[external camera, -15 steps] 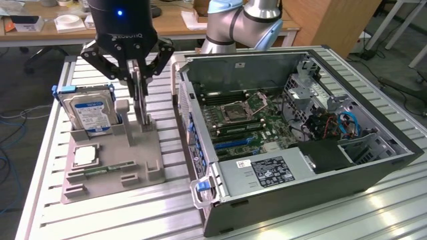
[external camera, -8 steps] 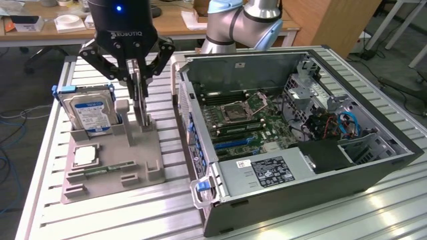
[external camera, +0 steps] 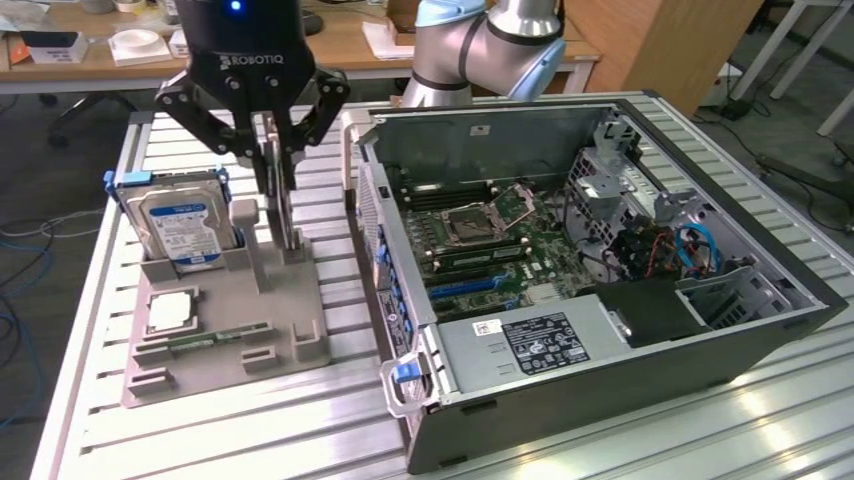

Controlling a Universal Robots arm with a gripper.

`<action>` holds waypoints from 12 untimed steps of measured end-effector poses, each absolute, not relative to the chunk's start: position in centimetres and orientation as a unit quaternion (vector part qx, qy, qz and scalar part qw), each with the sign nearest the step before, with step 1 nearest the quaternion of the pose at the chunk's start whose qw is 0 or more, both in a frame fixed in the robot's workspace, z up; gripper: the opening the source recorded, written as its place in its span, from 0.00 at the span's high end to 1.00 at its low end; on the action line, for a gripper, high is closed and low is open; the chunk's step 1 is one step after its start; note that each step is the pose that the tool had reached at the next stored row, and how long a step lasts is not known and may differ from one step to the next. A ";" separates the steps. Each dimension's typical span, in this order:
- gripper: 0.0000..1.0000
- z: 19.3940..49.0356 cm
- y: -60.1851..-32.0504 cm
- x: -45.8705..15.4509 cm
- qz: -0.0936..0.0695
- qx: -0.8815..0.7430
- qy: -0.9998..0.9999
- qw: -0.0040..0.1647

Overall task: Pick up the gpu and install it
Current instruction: 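Pick up the gpu and move the gpu toward the slot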

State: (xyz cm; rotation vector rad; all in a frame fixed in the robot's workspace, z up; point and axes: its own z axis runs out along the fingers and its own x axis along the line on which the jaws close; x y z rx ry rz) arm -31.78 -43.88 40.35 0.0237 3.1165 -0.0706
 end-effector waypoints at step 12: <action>0.73 41.2 -43.9 -31.8 -0.023 0.008 1.000 0.012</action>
